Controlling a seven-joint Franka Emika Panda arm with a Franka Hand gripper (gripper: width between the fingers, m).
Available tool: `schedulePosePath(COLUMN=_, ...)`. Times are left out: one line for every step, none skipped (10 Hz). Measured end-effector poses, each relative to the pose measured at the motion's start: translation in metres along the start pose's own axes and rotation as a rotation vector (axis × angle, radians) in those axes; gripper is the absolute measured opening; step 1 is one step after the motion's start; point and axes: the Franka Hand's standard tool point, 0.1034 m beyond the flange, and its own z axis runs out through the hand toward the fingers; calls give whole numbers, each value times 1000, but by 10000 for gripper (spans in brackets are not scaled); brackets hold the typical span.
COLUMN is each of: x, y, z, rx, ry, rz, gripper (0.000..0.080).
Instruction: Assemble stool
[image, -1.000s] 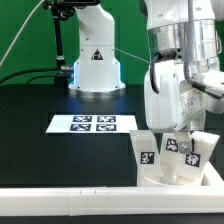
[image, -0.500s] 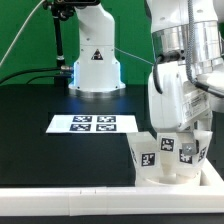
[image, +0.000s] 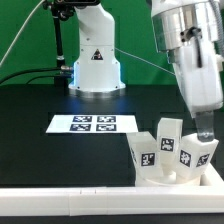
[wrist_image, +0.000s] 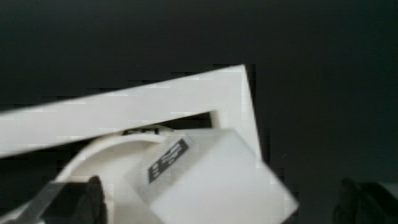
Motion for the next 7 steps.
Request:
schedulePosePath(x=-3, y=1, z=0, rx=9, ry=5, rz=-62, gripper=649)
schedulePosePath(x=1, y=1, z=1, rx=8, ry=7, rz=-135, gripper=649)
schedulePosePath(x=2, y=0, z=1, rx=8, ry=8, rz=-190, gripper=649)
schedulePosePath(x=1, y=1, z=1, rx=6, ry=11, rz=-247, gripper=649)
schedulePosePath(x=2, y=2, z=1, rx=-38, ry=36, rz=-473, gripper=649)
schedulePosePath(x=3, y=0, z=1, rx=-51, ry=57, rz=-721, gripper=649)
schedulePosePath(x=-2, y=3, z=4, rx=-87, ry=63, rz=-926, gripper=649)
